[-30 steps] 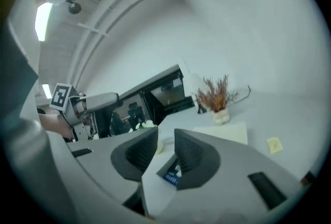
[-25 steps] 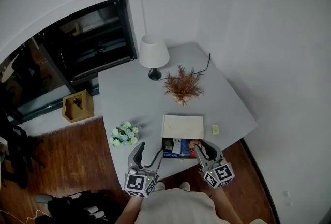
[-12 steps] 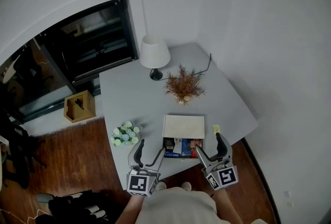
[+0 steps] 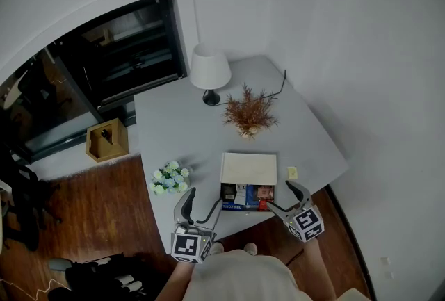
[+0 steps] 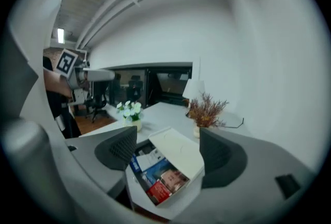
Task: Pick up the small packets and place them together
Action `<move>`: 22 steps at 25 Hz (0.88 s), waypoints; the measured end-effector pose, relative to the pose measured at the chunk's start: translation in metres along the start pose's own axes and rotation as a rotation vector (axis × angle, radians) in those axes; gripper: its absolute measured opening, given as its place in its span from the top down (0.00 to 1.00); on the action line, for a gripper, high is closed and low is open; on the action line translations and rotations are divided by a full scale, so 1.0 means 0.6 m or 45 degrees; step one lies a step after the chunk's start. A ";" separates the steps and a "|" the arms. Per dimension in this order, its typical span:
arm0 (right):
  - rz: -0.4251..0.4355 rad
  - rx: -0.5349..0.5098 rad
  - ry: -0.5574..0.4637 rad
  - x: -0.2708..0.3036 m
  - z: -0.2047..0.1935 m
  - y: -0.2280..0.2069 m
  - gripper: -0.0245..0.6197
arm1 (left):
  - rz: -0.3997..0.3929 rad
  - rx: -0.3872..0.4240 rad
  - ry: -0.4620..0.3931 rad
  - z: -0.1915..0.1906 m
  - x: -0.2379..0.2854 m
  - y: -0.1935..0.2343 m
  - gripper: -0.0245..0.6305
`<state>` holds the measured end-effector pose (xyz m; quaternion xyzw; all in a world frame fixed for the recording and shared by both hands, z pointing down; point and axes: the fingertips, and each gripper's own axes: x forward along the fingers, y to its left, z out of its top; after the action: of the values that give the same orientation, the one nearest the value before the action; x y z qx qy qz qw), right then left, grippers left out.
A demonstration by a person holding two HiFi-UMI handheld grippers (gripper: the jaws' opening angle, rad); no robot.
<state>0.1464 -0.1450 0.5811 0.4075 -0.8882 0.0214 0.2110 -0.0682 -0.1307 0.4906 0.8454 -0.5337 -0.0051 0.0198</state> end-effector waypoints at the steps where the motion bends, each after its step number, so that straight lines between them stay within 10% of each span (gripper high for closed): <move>1: 0.033 -0.033 0.074 0.013 -0.025 0.003 0.40 | 0.001 -0.003 0.006 -0.003 0.000 0.000 0.47; 10: 0.480 -0.363 0.642 0.123 -0.213 0.074 0.50 | 0.016 -0.016 0.066 -0.025 -0.002 0.006 0.47; 22: 0.575 -0.602 1.007 0.148 -0.313 0.070 0.67 | 0.097 -0.063 0.082 -0.045 -0.018 0.038 0.47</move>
<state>0.1315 -0.1413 0.7927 0.1072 -0.7869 0.0177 0.6074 -0.0927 -0.1298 0.5184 0.8235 -0.5643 0.0098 0.0581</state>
